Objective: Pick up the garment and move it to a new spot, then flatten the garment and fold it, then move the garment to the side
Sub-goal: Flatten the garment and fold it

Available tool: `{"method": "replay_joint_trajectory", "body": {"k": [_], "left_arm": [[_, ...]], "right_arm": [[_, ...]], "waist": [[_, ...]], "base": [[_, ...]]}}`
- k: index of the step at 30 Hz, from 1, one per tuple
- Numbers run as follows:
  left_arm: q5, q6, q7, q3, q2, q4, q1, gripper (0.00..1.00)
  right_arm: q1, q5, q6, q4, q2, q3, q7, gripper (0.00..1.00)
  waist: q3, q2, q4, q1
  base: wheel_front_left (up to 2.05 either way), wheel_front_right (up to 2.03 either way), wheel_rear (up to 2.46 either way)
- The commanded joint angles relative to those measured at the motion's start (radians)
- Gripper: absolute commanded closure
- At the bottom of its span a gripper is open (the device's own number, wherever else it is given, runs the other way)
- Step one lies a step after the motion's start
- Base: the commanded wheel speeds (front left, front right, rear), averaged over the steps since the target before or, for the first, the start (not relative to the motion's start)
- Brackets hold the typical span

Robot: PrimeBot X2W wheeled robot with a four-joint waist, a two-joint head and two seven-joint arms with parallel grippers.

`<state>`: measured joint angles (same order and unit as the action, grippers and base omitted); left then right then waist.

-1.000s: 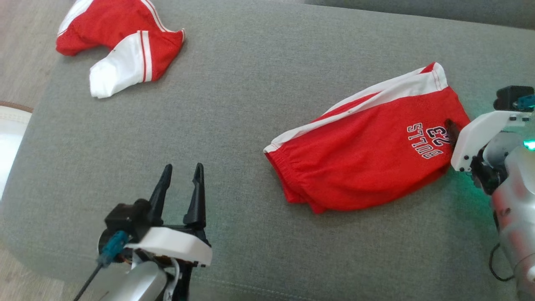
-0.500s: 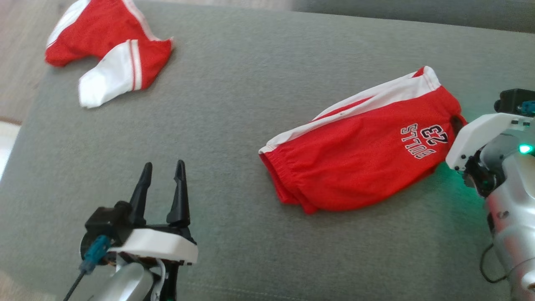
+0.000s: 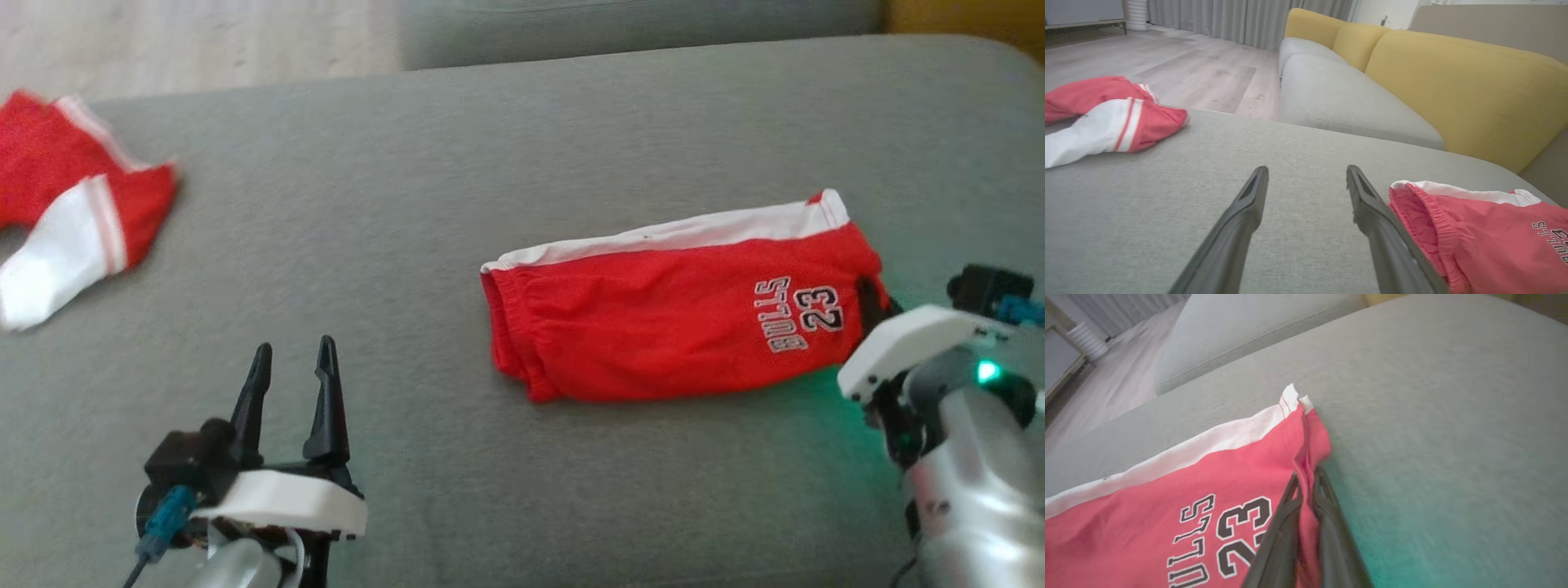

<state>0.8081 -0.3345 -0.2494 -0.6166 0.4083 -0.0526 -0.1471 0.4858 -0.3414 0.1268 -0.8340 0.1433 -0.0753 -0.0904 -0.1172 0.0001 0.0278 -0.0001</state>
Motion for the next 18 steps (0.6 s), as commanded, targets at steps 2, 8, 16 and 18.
{"method": "replay_joint_trajectory", "body": {"k": [2,8,16,18], "left_arm": [[-0.011,0.002,-0.011,0.04,0.026,0.031,-0.019,0.0],[-0.02,0.001,-0.011,0.034,0.019,0.029,-0.022,0.0],[-0.021,0.005,-0.007,0.02,0.009,0.02,-0.026,0.0],[-0.02,0.006,-0.007,0.019,0.006,0.017,-0.025,0.0]], "right_arm": [[-0.028,0.024,0.004,0.078,-0.028,-0.013,0.023,1.0],[-0.116,0.075,0.004,0.191,-0.074,-0.088,0.016,1.0],[-0.131,0.113,0.004,0.296,-0.091,-0.123,-0.011,1.0],[-0.117,0.122,0.004,0.322,-0.092,-0.109,-0.024,1.0]], "waist": [[0.018,-0.0001,0.081,0.0001],[0.013,-0.0001,0.104,0.0001],[0.018,-0.0001,0.055,0.0001],[0.023,-0.0001,0.034,0.0001]], "base": [[0.0,0.0,0.0],[0.0,0.0,0.0],[0.0,0.0,0.0],[0.0,0.0,0.0]]}}
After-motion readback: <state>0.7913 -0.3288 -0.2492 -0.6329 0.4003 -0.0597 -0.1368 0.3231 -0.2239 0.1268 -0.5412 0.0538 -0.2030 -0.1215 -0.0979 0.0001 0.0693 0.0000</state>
